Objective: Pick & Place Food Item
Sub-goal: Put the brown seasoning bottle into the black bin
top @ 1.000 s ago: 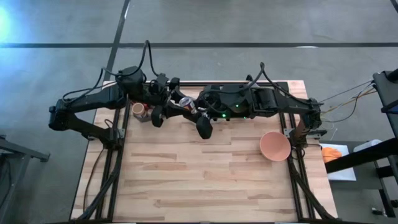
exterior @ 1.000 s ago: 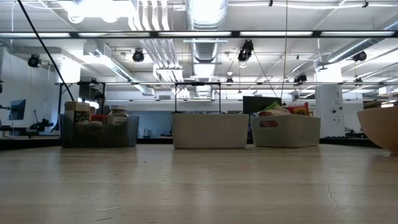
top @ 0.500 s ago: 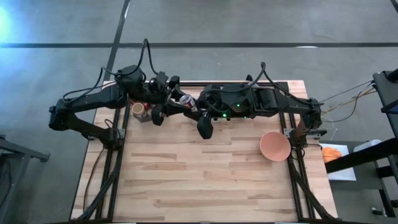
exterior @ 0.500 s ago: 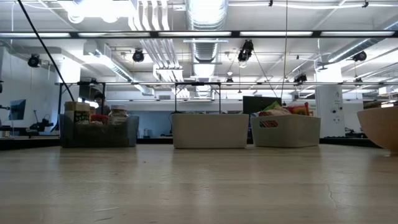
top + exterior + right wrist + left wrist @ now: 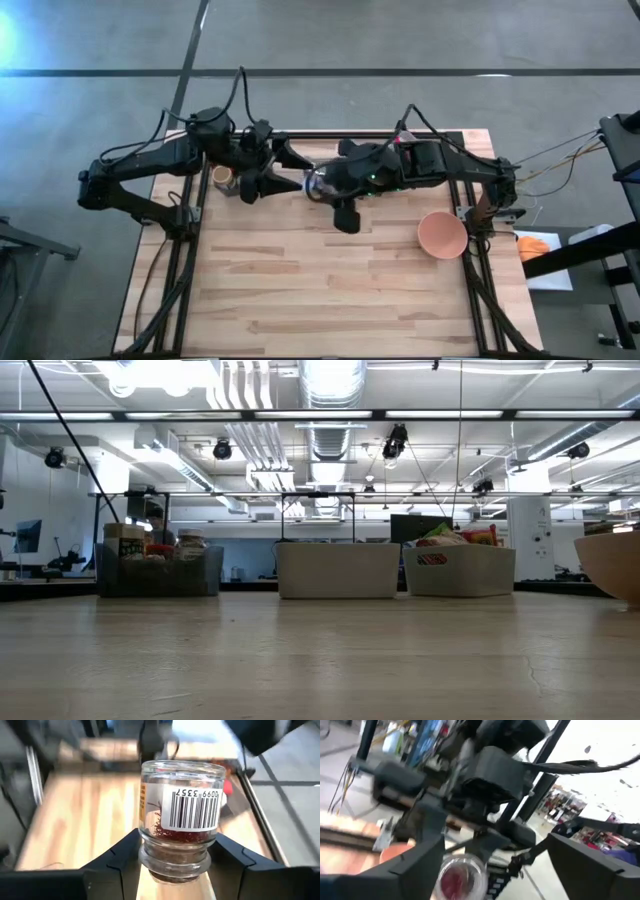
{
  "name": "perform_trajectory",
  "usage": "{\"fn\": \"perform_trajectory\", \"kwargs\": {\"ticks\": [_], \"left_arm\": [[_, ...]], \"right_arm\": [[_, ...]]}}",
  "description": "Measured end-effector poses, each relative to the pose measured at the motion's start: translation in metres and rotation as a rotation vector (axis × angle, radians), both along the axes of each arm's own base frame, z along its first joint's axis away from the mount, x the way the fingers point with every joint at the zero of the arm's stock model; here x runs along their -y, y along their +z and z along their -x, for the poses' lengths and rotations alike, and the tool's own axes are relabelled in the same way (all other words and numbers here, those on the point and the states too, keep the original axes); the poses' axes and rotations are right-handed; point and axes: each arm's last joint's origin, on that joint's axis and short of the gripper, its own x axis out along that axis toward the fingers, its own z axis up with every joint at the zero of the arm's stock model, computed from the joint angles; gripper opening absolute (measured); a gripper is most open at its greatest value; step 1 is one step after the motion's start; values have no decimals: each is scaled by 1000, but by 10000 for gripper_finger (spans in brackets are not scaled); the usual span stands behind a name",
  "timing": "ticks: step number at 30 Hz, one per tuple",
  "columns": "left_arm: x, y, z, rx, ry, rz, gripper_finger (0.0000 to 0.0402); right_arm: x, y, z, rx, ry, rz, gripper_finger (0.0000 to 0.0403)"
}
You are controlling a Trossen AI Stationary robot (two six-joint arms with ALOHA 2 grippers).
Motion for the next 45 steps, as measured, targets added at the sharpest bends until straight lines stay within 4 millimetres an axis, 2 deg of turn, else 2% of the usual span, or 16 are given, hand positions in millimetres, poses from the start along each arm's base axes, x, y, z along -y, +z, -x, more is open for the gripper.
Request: {"fn": "perform_trajectory", "kwargs": {"ticks": [5,9,15,22,27,45], "left_arm": [[-1,-11,0,-137,27,95,380],[1,-21,-1,-237,108,103,383],[9,-22,-3,-222,130,13,384],[23,-32,-17,-225,104,-121,384],[22,-39,-25,-241,108,-130,384],[24,-42,-32,-226,98,-147,385]], "right_arm": [[-10,-11,9,-146,148,161,170],[-14,-10,9,-139,146,203,170],[-14,-8,7,-111,118,182,170],[-11,-7,6,-91,98,163,170],[-10,-7,5,-92,87,153,170],[-12,-9,2,-64,120,116,170]]}}
